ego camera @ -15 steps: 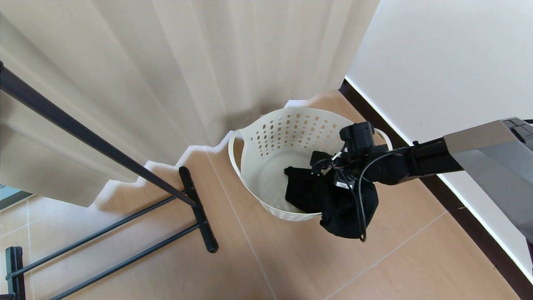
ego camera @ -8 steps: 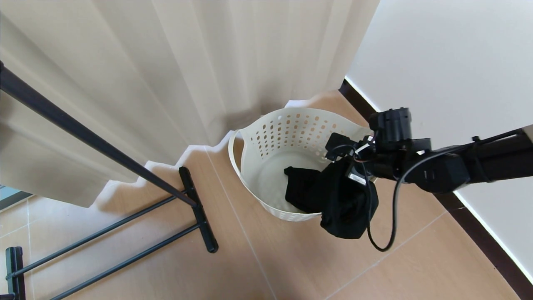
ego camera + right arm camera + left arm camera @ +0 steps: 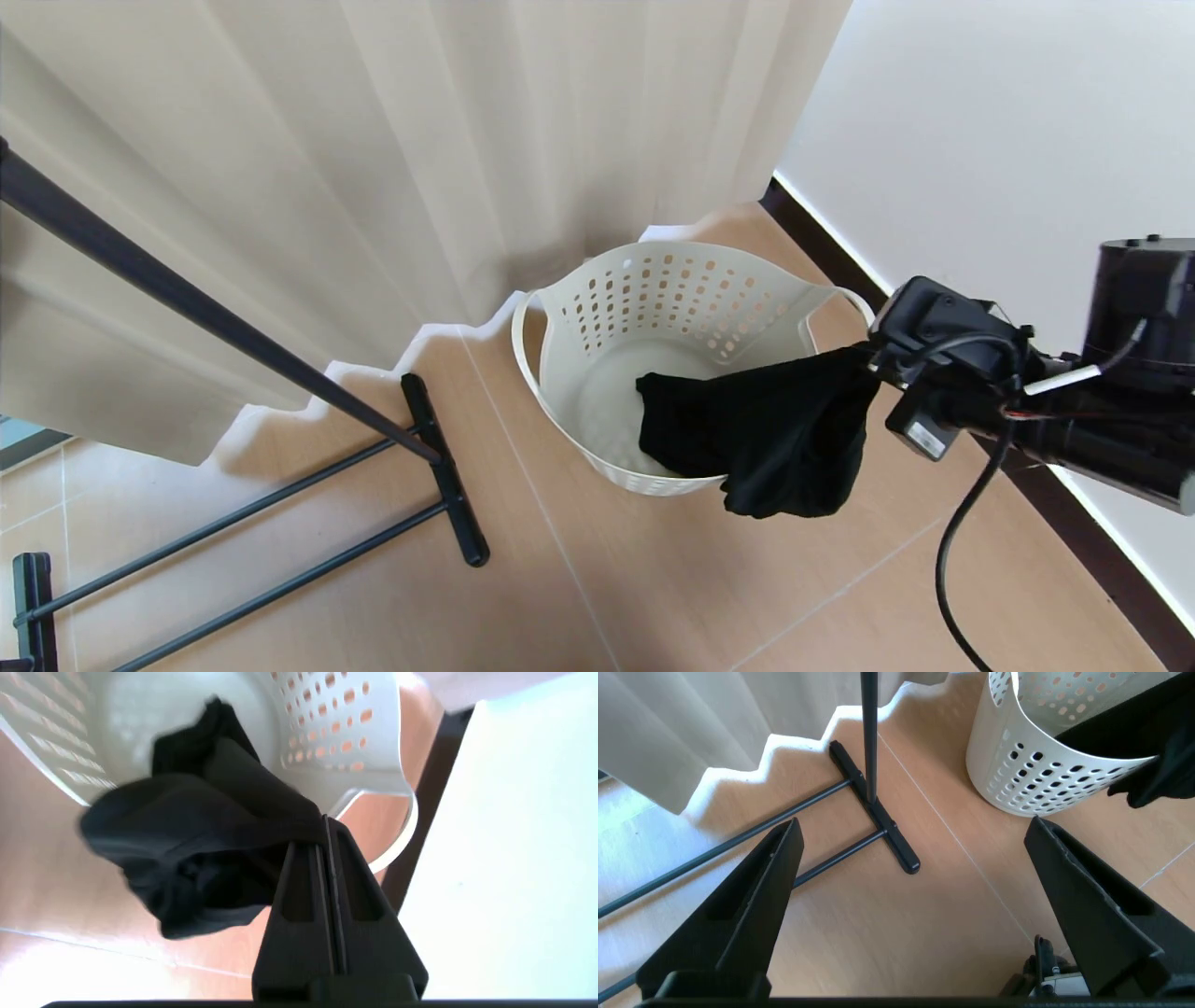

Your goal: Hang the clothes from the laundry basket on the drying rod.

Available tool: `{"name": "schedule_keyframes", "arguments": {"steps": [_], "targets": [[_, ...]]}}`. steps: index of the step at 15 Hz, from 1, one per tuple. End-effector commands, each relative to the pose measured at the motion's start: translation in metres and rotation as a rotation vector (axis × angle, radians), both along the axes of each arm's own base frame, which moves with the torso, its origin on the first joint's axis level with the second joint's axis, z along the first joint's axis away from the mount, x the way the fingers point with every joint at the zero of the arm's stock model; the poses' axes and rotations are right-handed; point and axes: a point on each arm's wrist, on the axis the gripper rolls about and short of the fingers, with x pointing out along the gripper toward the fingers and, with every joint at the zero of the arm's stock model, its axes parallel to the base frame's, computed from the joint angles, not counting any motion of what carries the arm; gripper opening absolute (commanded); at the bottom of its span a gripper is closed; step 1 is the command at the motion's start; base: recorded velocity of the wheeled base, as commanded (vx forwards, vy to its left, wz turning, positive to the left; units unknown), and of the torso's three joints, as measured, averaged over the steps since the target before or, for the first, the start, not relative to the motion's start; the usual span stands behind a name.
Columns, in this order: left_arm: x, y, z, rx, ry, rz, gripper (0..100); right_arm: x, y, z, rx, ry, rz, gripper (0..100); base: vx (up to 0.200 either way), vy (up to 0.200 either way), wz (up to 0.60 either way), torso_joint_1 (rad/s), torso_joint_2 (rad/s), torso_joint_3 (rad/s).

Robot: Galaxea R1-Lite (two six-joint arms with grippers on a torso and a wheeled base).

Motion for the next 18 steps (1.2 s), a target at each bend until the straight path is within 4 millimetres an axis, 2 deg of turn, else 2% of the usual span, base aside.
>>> {"name": "schedule_keyframes", "arguments": {"steps": [1, 3, 10, 18], "targets": [[0.000, 0.000, 0.000, 0.000, 0.000, 0.000, 100, -0.032, -0.006, 0.012, 0.042, -0.053, 0.059, 0, 0.000, 0.000, 0.00, 0.000, 0.00, 0.000], [0.000, 0.000, 0.000, 0.003, 0.000, -0.001, 100, -0.037, -0.008, 0.006, 0.084, -0.019, 0.063, 0, 0.000, 0.000, 0.00, 0.000, 0.00, 0.000], [0.000, 0.000, 0.000, 0.003, 0.001, -0.006, 100, -0.024, -0.001, -0.001, 0.097, -0.026, 0.076, 0, 0.000, 0.000, 0.00, 0.000, 0.00, 0.011], [0.000, 0.000, 0.000, 0.003, 0.001, -0.006, 100, -0.019, 0.000, -0.006, 0.103, -0.023, 0.071, 0, 0.000, 0.000, 0.00, 0.003, 0.00, 0.185]]}}
